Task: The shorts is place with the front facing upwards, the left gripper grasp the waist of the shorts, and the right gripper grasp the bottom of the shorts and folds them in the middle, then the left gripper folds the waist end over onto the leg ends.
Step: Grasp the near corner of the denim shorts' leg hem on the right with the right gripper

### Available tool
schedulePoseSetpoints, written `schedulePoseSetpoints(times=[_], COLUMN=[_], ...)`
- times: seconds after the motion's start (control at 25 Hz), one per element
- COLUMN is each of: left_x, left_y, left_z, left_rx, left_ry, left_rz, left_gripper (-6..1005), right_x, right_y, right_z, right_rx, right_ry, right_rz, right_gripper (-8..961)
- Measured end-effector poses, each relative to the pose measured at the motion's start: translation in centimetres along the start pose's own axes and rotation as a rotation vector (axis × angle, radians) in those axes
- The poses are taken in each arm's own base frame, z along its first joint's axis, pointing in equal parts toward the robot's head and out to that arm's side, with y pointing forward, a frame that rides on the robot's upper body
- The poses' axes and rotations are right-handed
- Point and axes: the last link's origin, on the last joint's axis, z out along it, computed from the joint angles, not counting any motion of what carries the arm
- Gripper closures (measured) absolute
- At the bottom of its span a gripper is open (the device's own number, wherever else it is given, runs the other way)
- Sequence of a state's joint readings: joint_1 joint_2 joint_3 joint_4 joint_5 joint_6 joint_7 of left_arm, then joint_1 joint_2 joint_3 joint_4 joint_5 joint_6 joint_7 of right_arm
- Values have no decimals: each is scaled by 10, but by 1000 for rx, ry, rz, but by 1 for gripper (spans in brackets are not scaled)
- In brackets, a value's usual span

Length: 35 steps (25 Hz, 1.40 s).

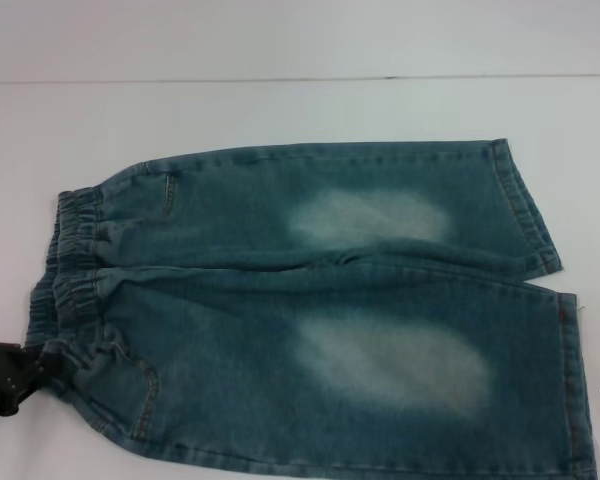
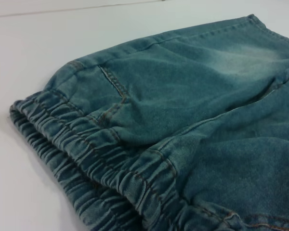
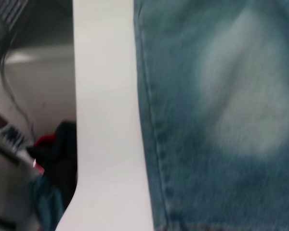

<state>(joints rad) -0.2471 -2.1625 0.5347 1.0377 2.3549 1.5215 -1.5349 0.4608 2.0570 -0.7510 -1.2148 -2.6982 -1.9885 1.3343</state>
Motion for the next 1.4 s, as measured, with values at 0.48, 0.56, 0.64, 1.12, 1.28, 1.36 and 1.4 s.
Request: schedulePoseSetpoints(times=[0.48,0.56,0.64,1.12,1.28,1.36,1.4], left_x=[2,2,1,-2,-3,-4,-5], left_y=[0,0,0,-2,-2,-1,-1], left_z=[1,1,2,6,6,7,7], left_rx=[-3,-2,-1,11,9,6,5], left_ry=[3,4,2,-2,-3,-3,-3], left_rz=[1,1,-1,-10,-13,-13,-12], left_gripper=[949,949,949,949,948,948,948], right_x=[-9,-9,-9,-19,-23,-25,-26], right_y=[8,9,9,10,8,7,5], right_z=[22,25,26,36,37,38,39], right_rx=[-129,-141,-146,-186,-184,-180,-171], right_ry=[172,183,188,177,166,165,173], right_rz=[5,4,10,-12,-9,-3,4], right_gripper=[72,72,71,72,72,72,72])
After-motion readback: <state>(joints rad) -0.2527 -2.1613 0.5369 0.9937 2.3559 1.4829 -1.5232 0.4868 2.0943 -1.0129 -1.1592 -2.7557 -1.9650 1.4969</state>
